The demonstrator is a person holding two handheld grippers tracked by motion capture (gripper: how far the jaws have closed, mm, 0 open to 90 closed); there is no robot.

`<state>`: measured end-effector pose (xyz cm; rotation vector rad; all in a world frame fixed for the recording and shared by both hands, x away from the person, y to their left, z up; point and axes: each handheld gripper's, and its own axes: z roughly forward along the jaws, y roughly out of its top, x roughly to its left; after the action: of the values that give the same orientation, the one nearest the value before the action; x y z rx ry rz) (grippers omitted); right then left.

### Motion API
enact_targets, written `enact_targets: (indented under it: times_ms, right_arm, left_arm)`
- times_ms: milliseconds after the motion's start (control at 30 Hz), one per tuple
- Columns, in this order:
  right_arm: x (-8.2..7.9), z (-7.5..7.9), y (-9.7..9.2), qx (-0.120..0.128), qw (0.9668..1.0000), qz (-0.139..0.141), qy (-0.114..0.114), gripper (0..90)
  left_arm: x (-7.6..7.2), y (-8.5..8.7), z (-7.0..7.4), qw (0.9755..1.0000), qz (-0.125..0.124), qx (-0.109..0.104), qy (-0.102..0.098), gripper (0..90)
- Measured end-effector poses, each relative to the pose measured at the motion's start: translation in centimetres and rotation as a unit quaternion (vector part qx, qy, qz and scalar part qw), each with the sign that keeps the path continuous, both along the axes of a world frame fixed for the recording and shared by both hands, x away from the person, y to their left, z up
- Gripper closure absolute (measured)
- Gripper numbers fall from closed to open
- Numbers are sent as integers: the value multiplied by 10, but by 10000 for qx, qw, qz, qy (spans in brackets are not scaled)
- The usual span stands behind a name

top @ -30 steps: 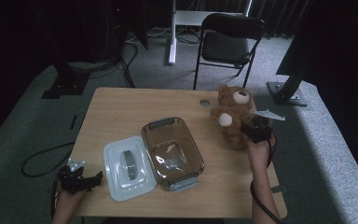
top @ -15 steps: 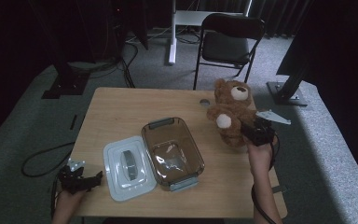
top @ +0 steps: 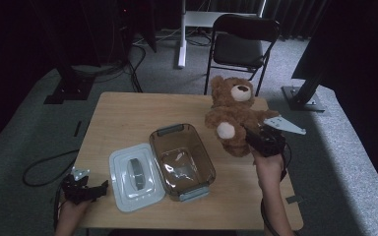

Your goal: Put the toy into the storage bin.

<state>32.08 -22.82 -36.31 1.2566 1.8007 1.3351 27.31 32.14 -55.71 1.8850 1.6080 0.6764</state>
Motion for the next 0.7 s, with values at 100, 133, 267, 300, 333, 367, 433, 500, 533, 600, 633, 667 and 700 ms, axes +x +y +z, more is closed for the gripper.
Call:
enact_targets:
  times_ms: [100, 133, 267, 300, 333, 367, 433, 500, 533, 600, 633, 667, 700]
  right_arm:
    - [-6, 2, 10, 18, 9998, 170, -33, 661]
    - [-7, 2, 14, 21, 9997, 219, -43, 661]
    - [-13, 3, 24, 16, 9994, 336, -103, 660]
    - [-16, 1, 31, 70, 9991, 401, -132, 660]
    - [-18, 0, 36, 123, 9986, 498, -138, 660]
    - [-18, 0, 36, 123, 9986, 498, -138, 660]
    - [-20, -1, 43, 115, 9981, 587, -124, 660]
    - [-22, -3, 50, 106, 9975, 690, -115, 660]
    - [-23, -3, 54, 123, 9970, 752, -111, 660]
    - [-26, -4, 61, 138, 9959, 888, -102, 659]
    - [-27, -4, 64, 137, 9954, 942, -99, 659]
    - [-30, -5, 71, 100, 9945, 1037, -107, 657]
    - [-32, -5, 75, 115, 9939, 1091, -100, 657]
  left_arm:
    - [0, 0, 0, 10000, 1, -2, -3, 10]
    - [0, 0, 0, 10000, 1, -2, -1, 10]
    - [0, 0, 0, 10000, 6, -6, -6, 10]
    - [0, 0, 0, 10000, 5, -6, -8, 10]
    - [0, 0, 0, 10000, 6, -4, -5, 10]
    - [0, 0, 0, 10000, 7, -4, -5, 10]
    - [0, 0, 0, 10000, 2, -2, -2, 10]
    - [0, 0, 0, 10000, 1, 0, -2, 10]
    - [0, 0, 0, 10000, 2, -2, -2, 10]
    - [0, 0, 0, 10000, 2, -2, -3, 11]
    - [0, 0, 0, 10000, 2, -2, -3, 10]
    - [0, 0, 0, 10000, 0, -1, -4, 10]
    - [0, 0, 0, 10000, 2, -1, -2, 10]
